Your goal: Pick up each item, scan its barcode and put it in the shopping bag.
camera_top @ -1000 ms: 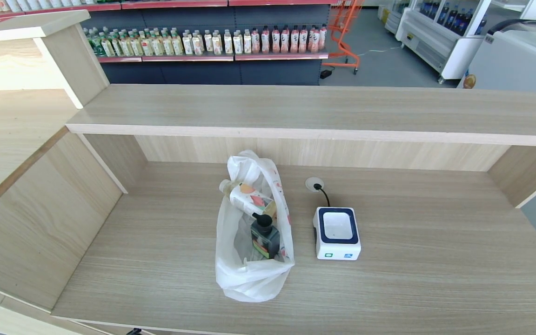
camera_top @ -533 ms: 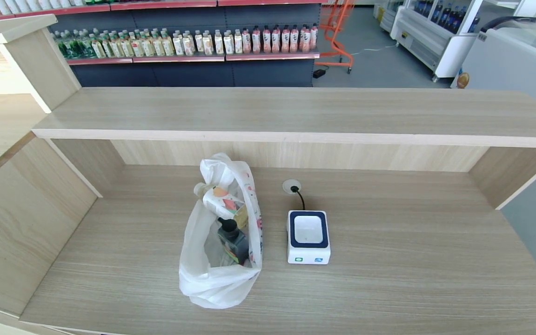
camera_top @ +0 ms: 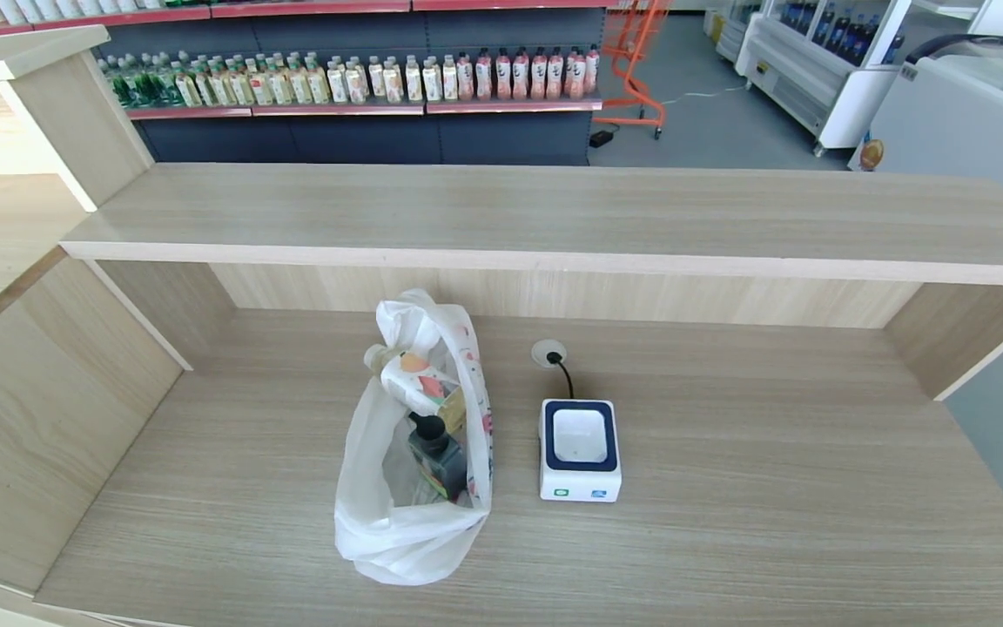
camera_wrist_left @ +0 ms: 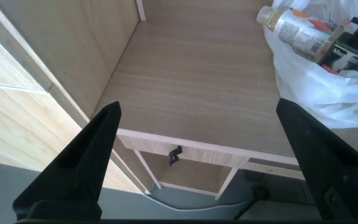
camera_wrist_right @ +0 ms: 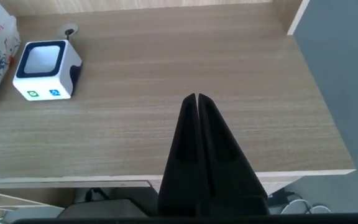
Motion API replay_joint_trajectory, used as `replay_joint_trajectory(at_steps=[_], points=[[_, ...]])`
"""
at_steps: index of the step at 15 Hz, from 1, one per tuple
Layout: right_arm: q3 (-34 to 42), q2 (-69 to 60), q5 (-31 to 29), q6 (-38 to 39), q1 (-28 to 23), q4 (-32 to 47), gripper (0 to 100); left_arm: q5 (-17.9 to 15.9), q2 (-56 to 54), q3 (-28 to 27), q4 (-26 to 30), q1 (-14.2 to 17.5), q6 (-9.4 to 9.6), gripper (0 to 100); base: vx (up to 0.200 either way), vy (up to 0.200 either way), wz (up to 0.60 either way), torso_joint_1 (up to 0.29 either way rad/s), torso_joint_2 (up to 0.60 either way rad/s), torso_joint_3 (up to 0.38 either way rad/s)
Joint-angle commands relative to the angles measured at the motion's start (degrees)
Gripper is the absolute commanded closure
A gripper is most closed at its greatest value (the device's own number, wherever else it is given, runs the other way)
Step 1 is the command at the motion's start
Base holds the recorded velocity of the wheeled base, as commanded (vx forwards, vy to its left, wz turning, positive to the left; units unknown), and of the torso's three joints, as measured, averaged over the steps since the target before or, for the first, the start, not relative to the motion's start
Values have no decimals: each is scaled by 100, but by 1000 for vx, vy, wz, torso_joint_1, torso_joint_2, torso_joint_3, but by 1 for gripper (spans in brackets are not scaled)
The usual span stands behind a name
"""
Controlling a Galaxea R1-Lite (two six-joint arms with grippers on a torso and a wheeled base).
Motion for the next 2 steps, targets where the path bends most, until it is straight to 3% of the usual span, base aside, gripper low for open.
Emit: replay_joint_trajectory(at_steps=[1,2], points=[[0,21,16,-62,-1,8,100,10,-2,0,1,0,-1,0,0,0,0,0,0,0],[0,21,25,-79,-1,8,100,1,-2,0,1,0,-1,0,0,0,0,0,0,0]])
